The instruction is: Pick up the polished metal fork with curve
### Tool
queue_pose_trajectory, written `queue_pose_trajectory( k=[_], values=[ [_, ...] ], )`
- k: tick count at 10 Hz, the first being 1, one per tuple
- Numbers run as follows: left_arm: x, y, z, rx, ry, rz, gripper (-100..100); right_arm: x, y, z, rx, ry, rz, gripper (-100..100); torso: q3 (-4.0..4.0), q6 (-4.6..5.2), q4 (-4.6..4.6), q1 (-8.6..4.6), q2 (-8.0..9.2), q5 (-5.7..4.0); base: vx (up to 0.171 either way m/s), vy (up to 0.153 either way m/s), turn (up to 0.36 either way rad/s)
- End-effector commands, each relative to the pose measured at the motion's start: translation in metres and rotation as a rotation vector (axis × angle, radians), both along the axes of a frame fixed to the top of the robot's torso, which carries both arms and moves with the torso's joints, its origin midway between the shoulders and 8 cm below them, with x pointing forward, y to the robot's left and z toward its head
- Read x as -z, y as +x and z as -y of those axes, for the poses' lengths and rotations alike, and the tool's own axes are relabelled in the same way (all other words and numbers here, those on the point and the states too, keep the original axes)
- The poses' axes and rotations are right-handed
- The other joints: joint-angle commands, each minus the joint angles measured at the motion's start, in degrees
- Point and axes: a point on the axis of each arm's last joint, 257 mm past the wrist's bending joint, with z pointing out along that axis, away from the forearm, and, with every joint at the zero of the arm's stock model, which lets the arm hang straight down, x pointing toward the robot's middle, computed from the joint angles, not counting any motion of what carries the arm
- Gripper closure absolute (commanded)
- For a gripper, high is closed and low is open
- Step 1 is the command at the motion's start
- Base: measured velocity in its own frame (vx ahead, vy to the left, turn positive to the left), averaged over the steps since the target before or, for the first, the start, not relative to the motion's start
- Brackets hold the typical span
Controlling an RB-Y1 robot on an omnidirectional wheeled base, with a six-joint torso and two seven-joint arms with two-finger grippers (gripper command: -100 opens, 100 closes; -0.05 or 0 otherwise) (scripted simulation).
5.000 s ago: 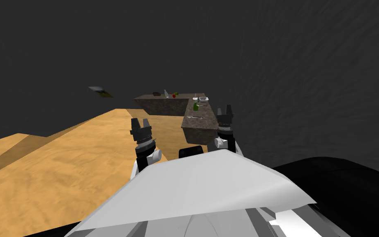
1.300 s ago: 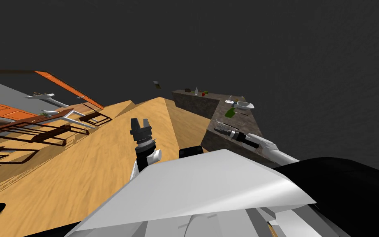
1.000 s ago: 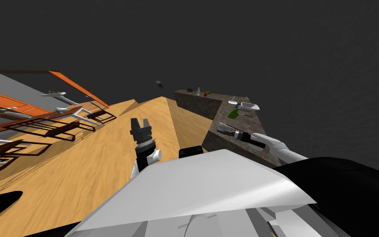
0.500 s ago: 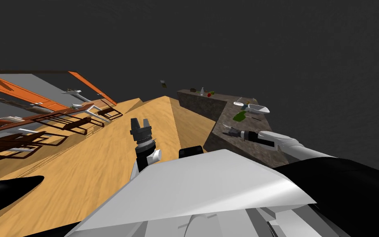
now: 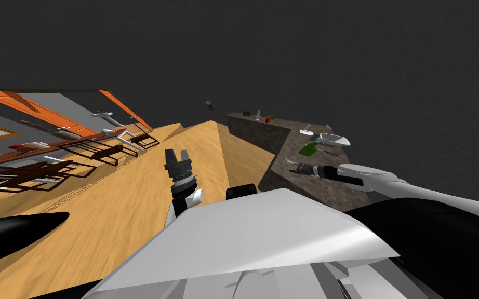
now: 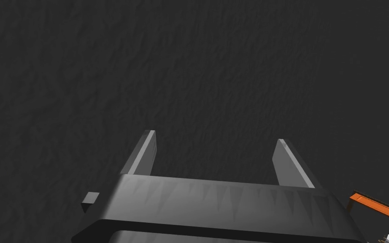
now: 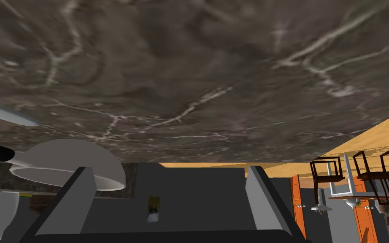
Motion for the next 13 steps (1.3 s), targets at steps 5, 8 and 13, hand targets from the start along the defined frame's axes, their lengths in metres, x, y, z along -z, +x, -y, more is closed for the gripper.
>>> queue_pose_trajectory(
  k=[5,8,13],
  values=[
    [0.0,0.0,0.0,0.0,0.0,0.0,0,-0.001,-0.043,0.072,-0.007,-0.201,-0.144,-100,-0.03,0.0,-0.01,-0.04,-0.05,-0.01,0.035,-0.002,0.059],
    [0.0,0.0,0.0,0.0,0.0,0.0,0,-0.002,-0.076,0.108,-0.008,-0.296,-0.233,-100,0.02,0.0,0.01,-0.04,0.04,-0.02,0.022,-0.01,0.036],
    [0.0,0.0,0.0,0.0,0.0,0.0,0,-0.003,-0.133,0.151,-0.008,-0.409,-0.374,-100,0.01,0.02,0.01,-0.08,0.01,-0.02,0.027,-0.021,0.029]
  ],
)
